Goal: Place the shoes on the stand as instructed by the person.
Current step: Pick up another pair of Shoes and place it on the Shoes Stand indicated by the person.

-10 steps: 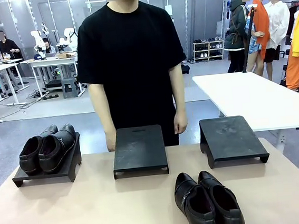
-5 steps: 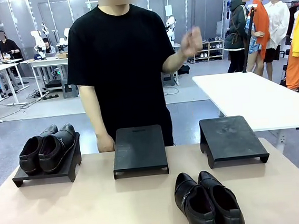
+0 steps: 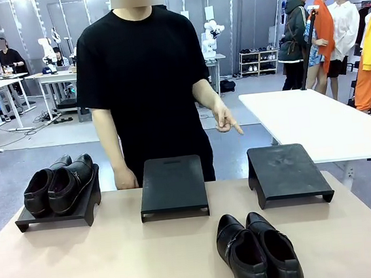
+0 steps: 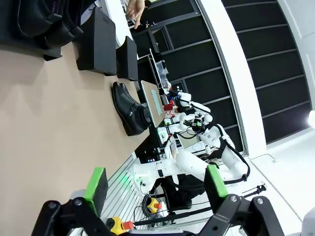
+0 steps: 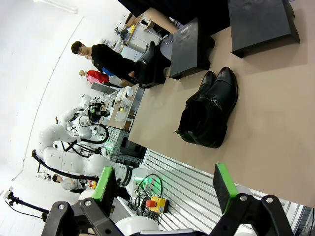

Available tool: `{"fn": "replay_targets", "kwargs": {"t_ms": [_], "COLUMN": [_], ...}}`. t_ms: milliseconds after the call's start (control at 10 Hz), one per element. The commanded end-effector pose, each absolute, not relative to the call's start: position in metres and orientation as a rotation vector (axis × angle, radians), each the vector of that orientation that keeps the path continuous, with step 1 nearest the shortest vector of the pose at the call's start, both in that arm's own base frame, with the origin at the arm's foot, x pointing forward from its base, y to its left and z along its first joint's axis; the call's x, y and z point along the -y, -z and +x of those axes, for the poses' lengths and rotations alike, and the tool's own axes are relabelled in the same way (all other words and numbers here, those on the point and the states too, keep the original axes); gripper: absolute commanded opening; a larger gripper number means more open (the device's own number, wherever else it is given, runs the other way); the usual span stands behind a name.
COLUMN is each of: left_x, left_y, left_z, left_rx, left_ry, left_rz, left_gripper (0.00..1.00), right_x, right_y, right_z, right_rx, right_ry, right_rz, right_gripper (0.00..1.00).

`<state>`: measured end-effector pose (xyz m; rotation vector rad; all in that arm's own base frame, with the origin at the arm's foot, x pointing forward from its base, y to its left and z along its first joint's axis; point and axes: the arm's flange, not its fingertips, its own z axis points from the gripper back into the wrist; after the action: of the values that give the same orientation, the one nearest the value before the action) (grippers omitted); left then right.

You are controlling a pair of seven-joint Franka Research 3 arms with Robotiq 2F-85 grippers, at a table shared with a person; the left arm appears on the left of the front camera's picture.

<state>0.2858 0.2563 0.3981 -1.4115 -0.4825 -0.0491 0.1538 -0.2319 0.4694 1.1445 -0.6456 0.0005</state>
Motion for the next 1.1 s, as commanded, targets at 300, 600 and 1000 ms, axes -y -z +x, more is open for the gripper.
{"fn": "replay_targets", "kwargs": {"t_ms": [300,600,1000], "left_x": [-0.257,-0.257,-0.257], "left_y": [-0.399,-0.399,-0.399], "left_z": [0.283,0.283,0.283], "left_rx": [0.481,0.481,0.481], "left_ry": [0.061,0.061,0.061], "left_rz": [-1.416,-1.416,-1.416], "left_gripper": [1.0,1.0,1.0], "right_x": [0.232,0.232,0.167], "right_y": [-0.472,-0.472,-0.525], "right_z": [0.153,0.153,0.171], "right_rx": [0.666,0.666,0.423], "right_ry": [-0.014,-0.014,-0.202], "right_rz": [1.146,1.146,0.95], "right_gripper": [1.0,1.0,1.0]}}
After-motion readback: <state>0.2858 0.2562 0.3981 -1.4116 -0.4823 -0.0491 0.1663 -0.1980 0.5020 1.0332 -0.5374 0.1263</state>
